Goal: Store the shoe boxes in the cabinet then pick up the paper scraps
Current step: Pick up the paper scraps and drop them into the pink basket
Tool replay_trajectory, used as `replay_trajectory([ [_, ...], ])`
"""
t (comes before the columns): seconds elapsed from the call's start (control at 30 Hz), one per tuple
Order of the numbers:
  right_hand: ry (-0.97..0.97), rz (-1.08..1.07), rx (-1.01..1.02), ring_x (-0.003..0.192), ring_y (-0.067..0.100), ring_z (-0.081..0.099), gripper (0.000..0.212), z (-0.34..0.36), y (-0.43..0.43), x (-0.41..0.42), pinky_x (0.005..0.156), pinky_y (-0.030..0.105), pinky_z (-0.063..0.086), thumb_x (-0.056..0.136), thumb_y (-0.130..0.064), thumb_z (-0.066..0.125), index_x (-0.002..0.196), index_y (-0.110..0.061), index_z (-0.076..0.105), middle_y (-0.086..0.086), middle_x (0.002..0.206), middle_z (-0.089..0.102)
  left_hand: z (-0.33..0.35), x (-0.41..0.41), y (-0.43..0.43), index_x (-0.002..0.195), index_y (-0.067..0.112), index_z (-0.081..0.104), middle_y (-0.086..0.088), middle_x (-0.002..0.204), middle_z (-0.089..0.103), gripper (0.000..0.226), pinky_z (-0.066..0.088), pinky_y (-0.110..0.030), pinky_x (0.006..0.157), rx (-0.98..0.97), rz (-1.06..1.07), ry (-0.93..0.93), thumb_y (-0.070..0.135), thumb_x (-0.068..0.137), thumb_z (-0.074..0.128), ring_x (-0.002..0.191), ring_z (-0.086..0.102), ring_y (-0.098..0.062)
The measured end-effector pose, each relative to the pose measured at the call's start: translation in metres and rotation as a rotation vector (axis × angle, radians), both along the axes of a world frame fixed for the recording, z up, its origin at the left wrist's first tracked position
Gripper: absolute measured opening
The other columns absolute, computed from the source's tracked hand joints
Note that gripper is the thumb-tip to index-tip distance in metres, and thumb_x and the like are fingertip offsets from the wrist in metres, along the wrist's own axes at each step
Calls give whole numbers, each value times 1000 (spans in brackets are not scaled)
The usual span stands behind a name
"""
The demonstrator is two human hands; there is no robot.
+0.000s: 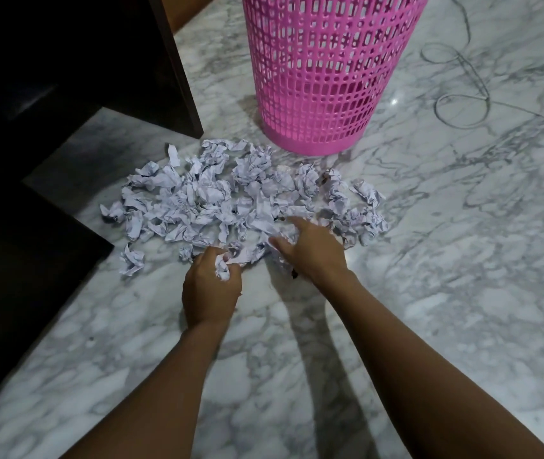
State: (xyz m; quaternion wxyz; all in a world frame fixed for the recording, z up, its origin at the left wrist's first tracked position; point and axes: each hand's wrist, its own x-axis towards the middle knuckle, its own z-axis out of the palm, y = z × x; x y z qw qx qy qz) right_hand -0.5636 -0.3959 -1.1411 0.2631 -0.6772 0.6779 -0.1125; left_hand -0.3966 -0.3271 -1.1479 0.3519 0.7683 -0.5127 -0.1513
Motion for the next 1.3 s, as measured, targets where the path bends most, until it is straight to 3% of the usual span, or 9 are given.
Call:
replay_trajectory([
  [0.1, 111, 46, 75, 109, 25, 63, 51, -10, 6, 6, 80, 35, 49, 90, -58, 57, 130, -27, 56, 3, 119, 68, 5, -1, -9, 109, 15, 65, -14, 103, 70, 26, 48, -37, 74, 119, 2, -25, 29, 87, 62, 97, 62, -36],
  [0.3, 63, -14, -108, 94, 27, 65, 38, -33, 26, 2, 64, 30, 40, 94, -49, 53, 120, -22, 60, 1, 118, 62, 2, -2, -31, 147, 22, 38, -9, 140, 54, 85, 46, -39, 93, 485, -109, -105, 65, 78, 64, 128, 49, -31],
  [0.4, -10, -30, -147, 92, 30, 63, 41, -36, 31, -3, 63, 29, 35, 88, -45, 63, 118, -18, 61, -1, 124, 58, -5, -3, -36, 129, 22, 57, -9, 125, 64, 67, 49, -37, 84, 495, -114, -148, 63, 77, 66, 116, 58, -31],
  [0.6, -192, -110, -146, 72, 28, 50, 32, -30, 36, -12, 60, 31, 28, 82, -30, 74, 85, -20, 44, 0, 78, 55, -11, -10, -27, 98, 14, 62, -13, 102, 66, 36, 47, -35, 71, 390, -122, -164, 49, 89, 57, 95, 61, -36],
  [0.77, -304, -156, -135, 64, 27, 61, 35, -29, 36, -15, 60, 33, 45, 83, -26, 73, 112, -21, 53, 3, 73, 63, -10, -8, -12, 71, 19, 45, -11, 83, 61, 22, 35, -32, 58, 227, -70, -80, 33, 84, 57, 76, 55, -37],
  [0.9, -389, -226, -210, 95, 23, 68, 45, -27, 33, -17, 77, 21, 44, 83, -21, 75, 126, -16, 64, 8, 108, 73, -11, -11, -4, 87, 18, 59, -7, 89, 63, 13, 45, -36, 62, 180, -98, -67, 29, 80, 60, 82, 58, -36],
  [0.97, -391, -255, -241, 102, 20, 67, 41, -27, 32, -17, 81, 18, 40, 83, -20, 76, 122, -11, 68, 7, 114, 73, -9, -14, -4, 113, 26, 64, -3, 106, 65, 32, 49, -36, 71, 208, -186, -93, 32, 81, 60, 94, 61, -32],
  [1.07, -352, -238, -270, 93, 22, 67, 36, -26, 31, -19, 77, 22, 41, 82, -20, 76, 117, -11, 70, 7, 107, 73, -5, -20, -9, 142, 42, 41, 0, 125, 58, 57, 50, -36, 83, 367, -352, -219, 39, 87, 53, 113, 57, -26],
  [1.3, -213, -65, -296, 90, 23, 66, 37, -28, 43, -12, 66, 29, 46, 79, -36, 63, 111, -20, 72, -2, 111, 68, -9, -21, -20, 122, 34, 59, -4, 116, 61, 32, 49, -35, 79, 414, -402, -262, 37, 91, 51, 107, 60, -29],
])
